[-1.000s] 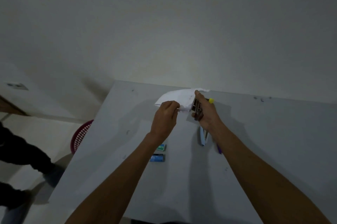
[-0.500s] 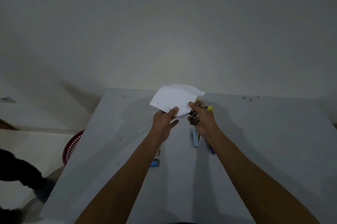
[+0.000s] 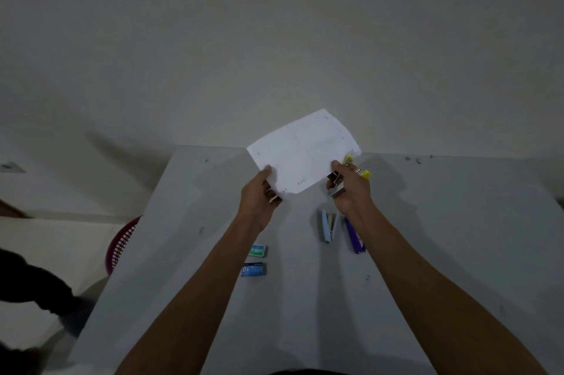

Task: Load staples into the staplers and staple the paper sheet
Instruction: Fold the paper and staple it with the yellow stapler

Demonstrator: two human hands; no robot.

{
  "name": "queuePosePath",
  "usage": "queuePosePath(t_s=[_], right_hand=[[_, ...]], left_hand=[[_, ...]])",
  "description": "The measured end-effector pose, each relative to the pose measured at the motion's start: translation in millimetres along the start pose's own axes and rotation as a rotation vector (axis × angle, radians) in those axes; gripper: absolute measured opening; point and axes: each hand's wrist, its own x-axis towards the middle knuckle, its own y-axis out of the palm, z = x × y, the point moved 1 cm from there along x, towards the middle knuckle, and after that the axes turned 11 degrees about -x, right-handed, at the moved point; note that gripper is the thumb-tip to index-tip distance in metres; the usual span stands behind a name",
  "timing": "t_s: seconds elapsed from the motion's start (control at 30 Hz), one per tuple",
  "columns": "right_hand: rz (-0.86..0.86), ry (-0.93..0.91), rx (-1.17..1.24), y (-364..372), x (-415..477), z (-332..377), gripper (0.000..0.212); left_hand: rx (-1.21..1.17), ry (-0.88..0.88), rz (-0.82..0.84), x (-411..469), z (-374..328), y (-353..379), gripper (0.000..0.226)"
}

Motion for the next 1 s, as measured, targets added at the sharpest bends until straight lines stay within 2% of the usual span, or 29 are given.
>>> queuePosePath(t_s=[0.07, 0.13, 0.23, 0.37, 0.47, 0.57, 0.67, 0.83, 1.0], right_hand=[[-0.036, -0.002, 0.025, 4, 1, -3, 0.019], [-0.074, -0.014, 0.031, 8, 1, -7, 0.020], [-0.122, -0.017, 0.036, 14, 0, -12, 0.019], [-0.127, -0.007, 0.029, 19, -3, -15, 0.013], [-0.114, -0.007, 0.032, 21, -5, -16, 0.012], [-0.121, -0.005, 0.050, 22, -8, -16, 0.011], [-0.133, -0.003, 0.028, 25, -9, -16, 0.012], [-0.125, -0.043, -0.006, 24, -12, -15, 0.013], [-0.073, -0.112, -0.132, 17, -16, -9, 0.014]], left_hand=[[-0.096, -0.048, 0.073, -4, 7, 7, 0.039], [-0.119, -0.074, 0.135, -10, 20, 13, 0.044], [-0.146, -0.113, 0.076, -18, 40, 15, 0.049], [-0.158, -0.018, 0.027, -16, 50, 22, 0.037], [-0.346, 0.048, -0.078, -11, 40, 30, 0.032], [-0.502, 0.067, -0.065, -10, 34, 36, 0.032], [-0.396, 0.057, -0.045, -15, 40, 41, 0.042], [-0.293, 0.113, -0.077, -11, 37, 39, 0.040], [-0.140, 0.115, -0.029, -5, 22, 39, 0.034]])
